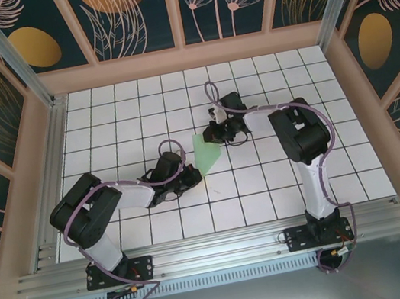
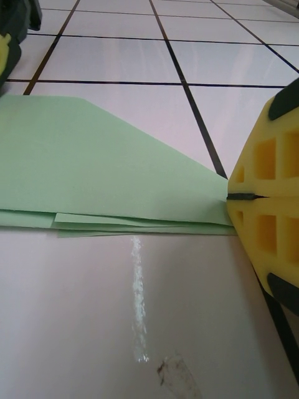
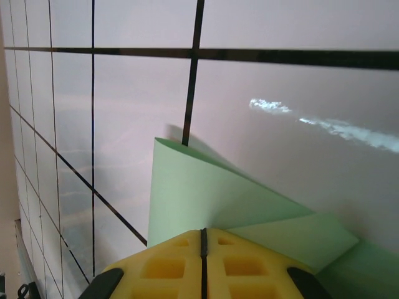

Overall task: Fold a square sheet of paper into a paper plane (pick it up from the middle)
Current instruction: Fourth fold the wing at the center of the table.

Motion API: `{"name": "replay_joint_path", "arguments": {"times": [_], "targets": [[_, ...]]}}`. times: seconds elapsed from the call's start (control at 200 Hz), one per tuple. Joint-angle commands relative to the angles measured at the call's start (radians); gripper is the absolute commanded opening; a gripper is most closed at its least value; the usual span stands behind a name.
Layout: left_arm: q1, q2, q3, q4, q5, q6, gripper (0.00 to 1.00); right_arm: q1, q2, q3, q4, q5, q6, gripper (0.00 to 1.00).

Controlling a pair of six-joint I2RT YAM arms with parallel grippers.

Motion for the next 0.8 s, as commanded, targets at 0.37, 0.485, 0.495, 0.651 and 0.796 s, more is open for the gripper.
{"name": "replay_joint_path", "arguments": {"times": [0.37,0.485,0.495,0.651,0.796], "targets": [[0.036,-0.120,0.092,-0.084,-0.078,0.028,0.13,0.046,-0.025,-0.087,0.036,0.085,0.070,0.10],[0.038,-0.046,0.149,-0.082,-0.062,0.038,0.12,0.068,-0.038,-0.108,0.050,0.094,0.109,0.10],[0.038,-0.038,0.154,-0.081,-0.057,0.039,0.12,0.069,-0.037,-0.109,0.050,0.094,0.111,0.10],[0.038,0.054,0.182,-0.086,-0.031,0.043,0.06,0.078,-0.042,-0.110,0.052,0.103,0.124,0.10],[0.037,0.071,0.161,-0.125,-0.068,0.045,0.02,0.077,-0.040,-0.099,0.044,0.098,0.113,0.10]]}}
